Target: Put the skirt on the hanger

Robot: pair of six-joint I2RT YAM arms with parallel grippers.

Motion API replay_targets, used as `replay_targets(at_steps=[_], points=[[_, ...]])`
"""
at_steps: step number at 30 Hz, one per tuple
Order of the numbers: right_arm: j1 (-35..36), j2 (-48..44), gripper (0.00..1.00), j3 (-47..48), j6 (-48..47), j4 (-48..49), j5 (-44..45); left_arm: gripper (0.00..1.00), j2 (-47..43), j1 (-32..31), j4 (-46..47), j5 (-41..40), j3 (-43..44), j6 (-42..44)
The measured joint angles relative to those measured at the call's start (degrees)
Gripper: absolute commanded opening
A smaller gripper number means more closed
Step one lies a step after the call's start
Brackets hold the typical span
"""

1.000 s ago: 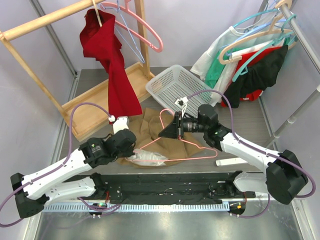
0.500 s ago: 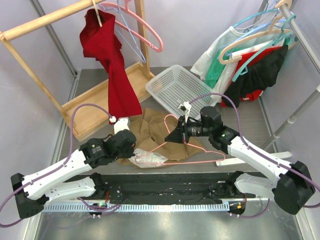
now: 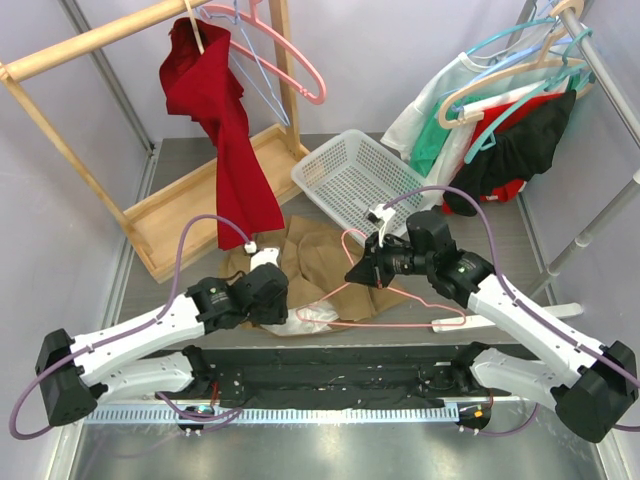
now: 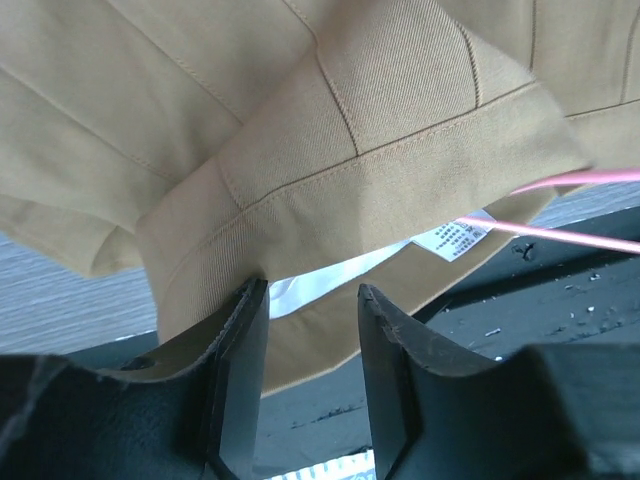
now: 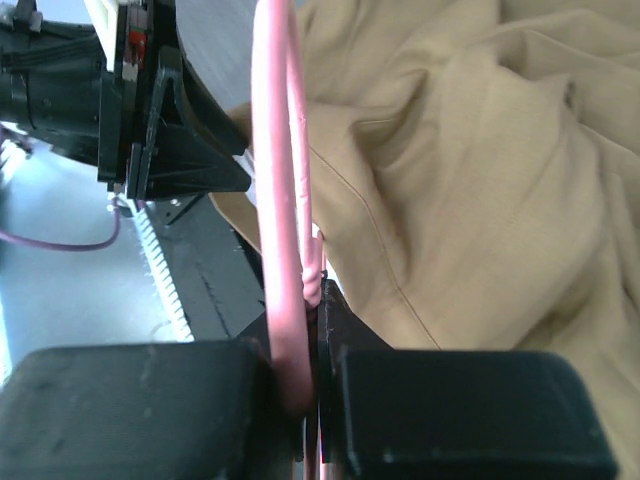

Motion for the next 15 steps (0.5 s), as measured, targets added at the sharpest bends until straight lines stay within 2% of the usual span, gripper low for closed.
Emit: replay_targets(at_steps=[15], points=[[-0.11,1.01,0.01,4.04,-1.60,-4.66,3.67,0.41,5.42,-1.90,2.29,0.15,-0.13,1.44]])
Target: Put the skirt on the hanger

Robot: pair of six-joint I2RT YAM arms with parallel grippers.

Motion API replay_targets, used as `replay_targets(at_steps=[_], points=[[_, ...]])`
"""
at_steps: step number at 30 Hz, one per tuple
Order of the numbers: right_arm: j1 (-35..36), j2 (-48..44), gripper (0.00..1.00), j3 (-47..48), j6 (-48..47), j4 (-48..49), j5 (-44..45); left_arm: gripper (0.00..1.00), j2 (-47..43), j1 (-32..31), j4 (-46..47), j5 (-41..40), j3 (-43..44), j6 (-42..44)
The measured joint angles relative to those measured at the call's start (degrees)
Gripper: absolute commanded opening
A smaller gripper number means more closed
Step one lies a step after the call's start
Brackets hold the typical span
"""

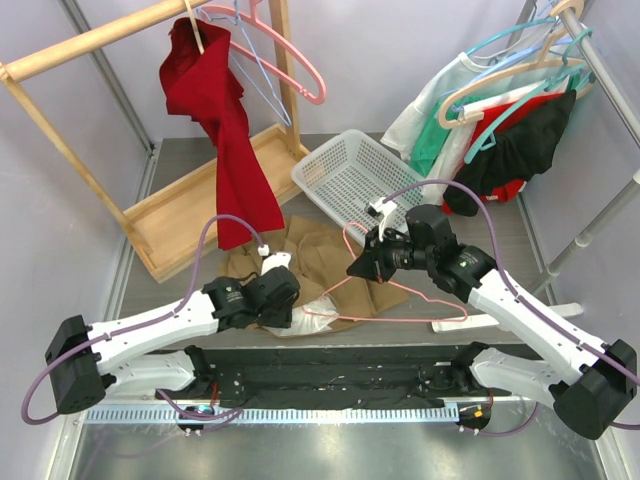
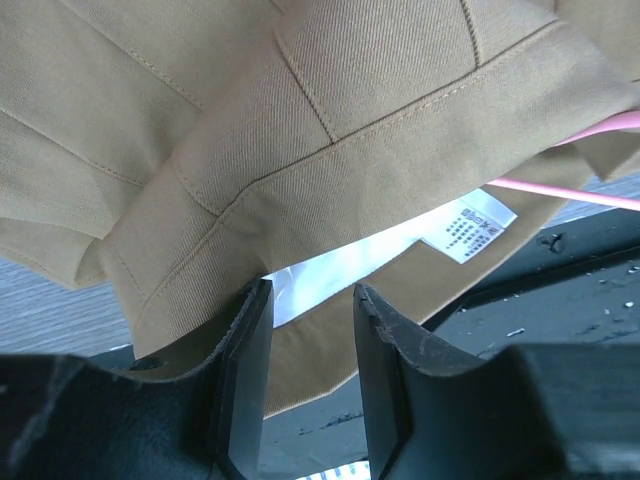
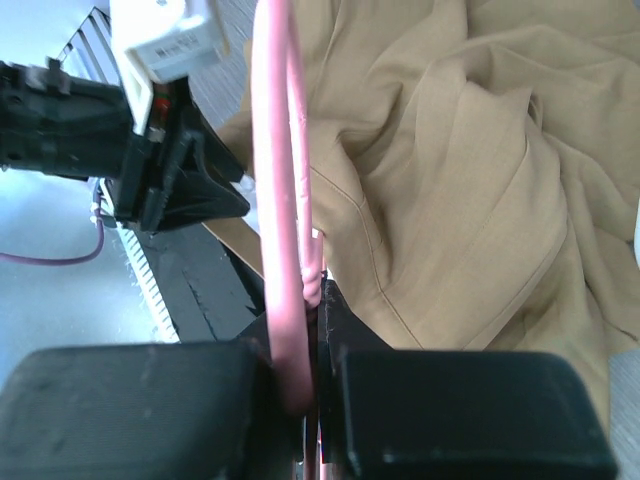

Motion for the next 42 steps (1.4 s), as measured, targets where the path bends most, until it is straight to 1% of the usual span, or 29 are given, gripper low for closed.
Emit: replay_targets(at_steps=[8,11,18,24,27,30,31,33,36,42], points=[[0.00,0.74,0.01,1.25,-0.04,0.11,-0.28,0.41,6.56,-0.02,-0.11,-1.51,0.13,0.00],[0.00,0.92,0.01,1.25,0.00,0.24,-0.52,0.41,7.34,-0.02,-0.46,-2.95,0.48,-0.15],[-0.04,1.05,0.01,1.25,0.22,1.29,-1.09,0.33,7.76,-0.07,-0.42,-5.16,0.90,-0.46],[-0.04,1.64,0.01,1.25,0.26,2.14,-1.42,0.32,9.99,-0.07,0.07,-5.14,0.92,-0.83],[-0.04,1.79,0.01,1.25,0.33,2.34,-1.49,0.27,10.45,-0.07,0.22,-5.16,0.92,-1.27],[-0.04,1.79,0.01,1.25,0.46,2.60,-1.51,0.17,10.56,-0.07,0.50,-5.44,0.98,-1.53],[-0.04,1.79,0.01,1.25,0.46,2.62,-1.51,0.10,10.56,-0.07,0.52,-5.60,1.05,-1.57],[-0.04,1.79,0.01,1.25,0.48,2.64,-1.51,0.04,10.56,-0.07,0.59,-5.88,1.25,-1.64],[-0.04,1.77,0.01,1.25,0.52,2.67,-1.49,0.00,10.56,-0.07,0.44,-6.56,1.53,-1.68],[-0.04,1.77,0.01,1.25,0.66,2.67,-1.49,0.00,9.27,-0.07,-1.38,-8.17,3.10,-1.70]])
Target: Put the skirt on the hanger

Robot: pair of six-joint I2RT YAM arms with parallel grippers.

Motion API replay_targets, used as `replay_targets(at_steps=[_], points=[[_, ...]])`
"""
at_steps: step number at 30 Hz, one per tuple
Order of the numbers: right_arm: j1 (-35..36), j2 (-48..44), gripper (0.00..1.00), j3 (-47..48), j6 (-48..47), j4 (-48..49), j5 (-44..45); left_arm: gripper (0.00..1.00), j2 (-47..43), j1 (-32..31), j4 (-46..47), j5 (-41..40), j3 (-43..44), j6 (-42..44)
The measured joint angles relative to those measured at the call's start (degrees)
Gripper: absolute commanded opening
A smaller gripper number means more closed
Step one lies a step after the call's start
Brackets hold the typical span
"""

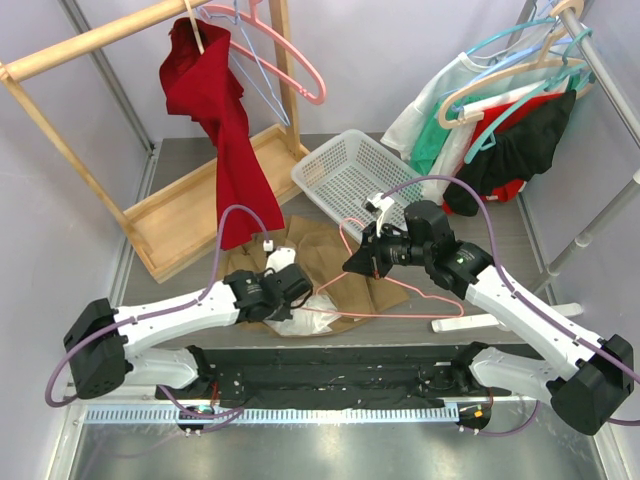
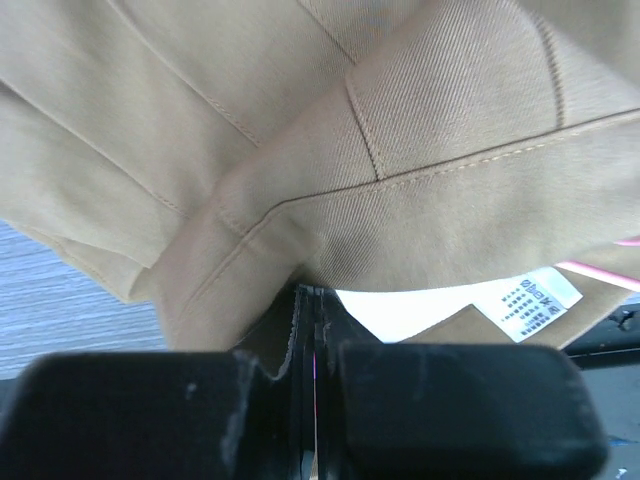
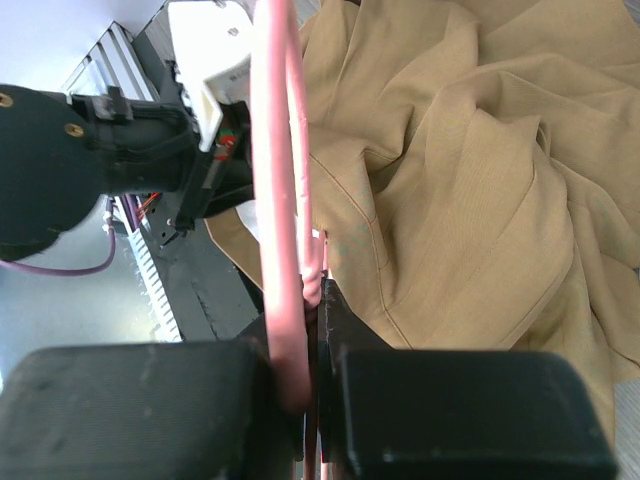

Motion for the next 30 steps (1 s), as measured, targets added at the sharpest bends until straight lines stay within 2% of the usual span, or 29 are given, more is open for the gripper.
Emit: replay_targets(at_steps=[7,13,23,30], points=[[0.00,-0.07,0.01,-0.02,-0.02,0.02,-0.59,0.00,-3.80,0.00,-2.43,-0.87,1.33,-0.04],[-0.07,-0.96,0.01,-0.11,-0.17,1.01,-4.63,0.00,-9.38,0.02,-3.96,-0.66,2.10,-0.07],[-0.07,-2.43,0.01,-1.88,2.67,8.52,-11.13,0.00,-18.53,0.13,-7.04,-1.27,2.71,-1.51],[-0.07,-2.40,0.01,-4.74,6.75,15.50,-12.50,0.00,-19.37,0.24,-8.31,-1.68,2.71,-2.64]])
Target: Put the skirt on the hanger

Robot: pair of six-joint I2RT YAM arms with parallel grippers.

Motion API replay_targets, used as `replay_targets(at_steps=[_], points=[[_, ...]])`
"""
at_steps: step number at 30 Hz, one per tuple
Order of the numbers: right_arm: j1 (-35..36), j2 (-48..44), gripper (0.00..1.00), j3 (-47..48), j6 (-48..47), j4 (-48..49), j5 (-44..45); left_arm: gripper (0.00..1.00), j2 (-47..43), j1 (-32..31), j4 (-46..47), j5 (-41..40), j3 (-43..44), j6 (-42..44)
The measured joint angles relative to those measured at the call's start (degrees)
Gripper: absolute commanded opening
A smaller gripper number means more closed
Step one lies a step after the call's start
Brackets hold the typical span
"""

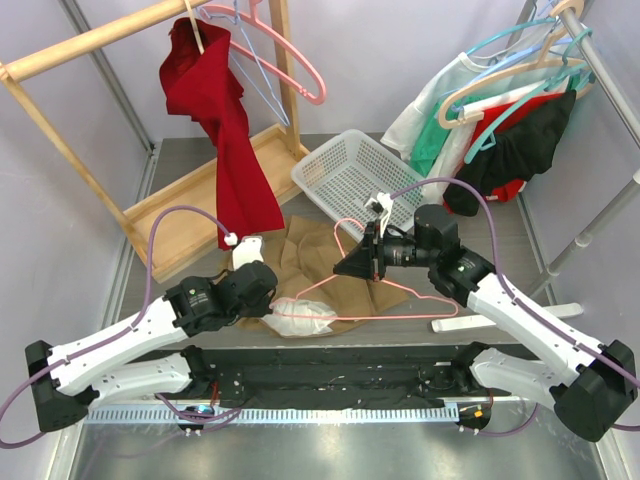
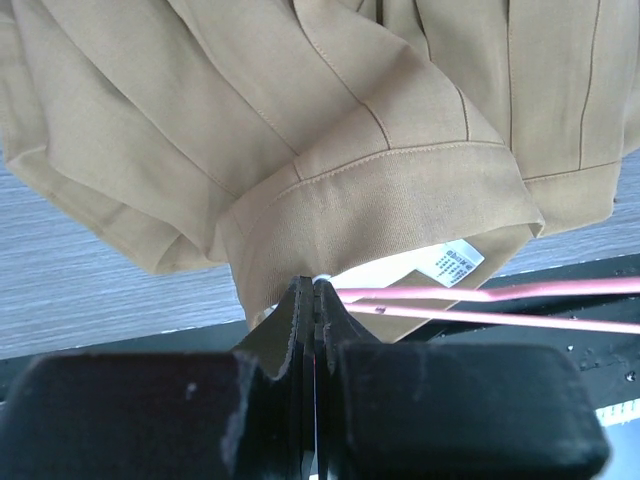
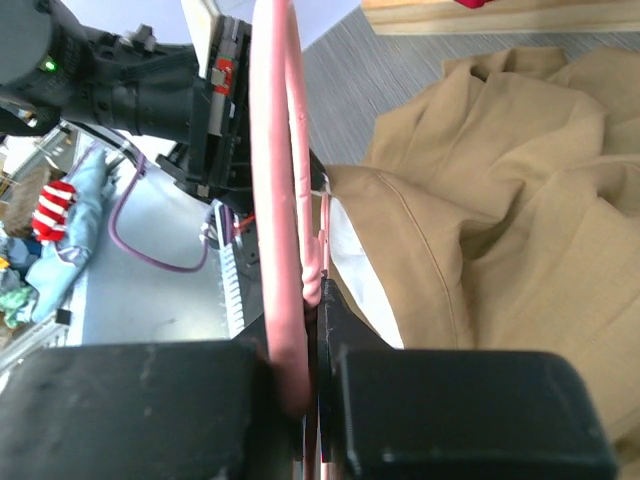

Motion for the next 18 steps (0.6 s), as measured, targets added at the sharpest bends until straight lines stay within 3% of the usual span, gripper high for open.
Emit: replay_targets(at_steps=[18], points=[[1.40,5.05,0.01,-8.68,9.86,20.44,0.76,0.00,0.00,0.11,-0.90,-2.40,0.02,-0.63]])
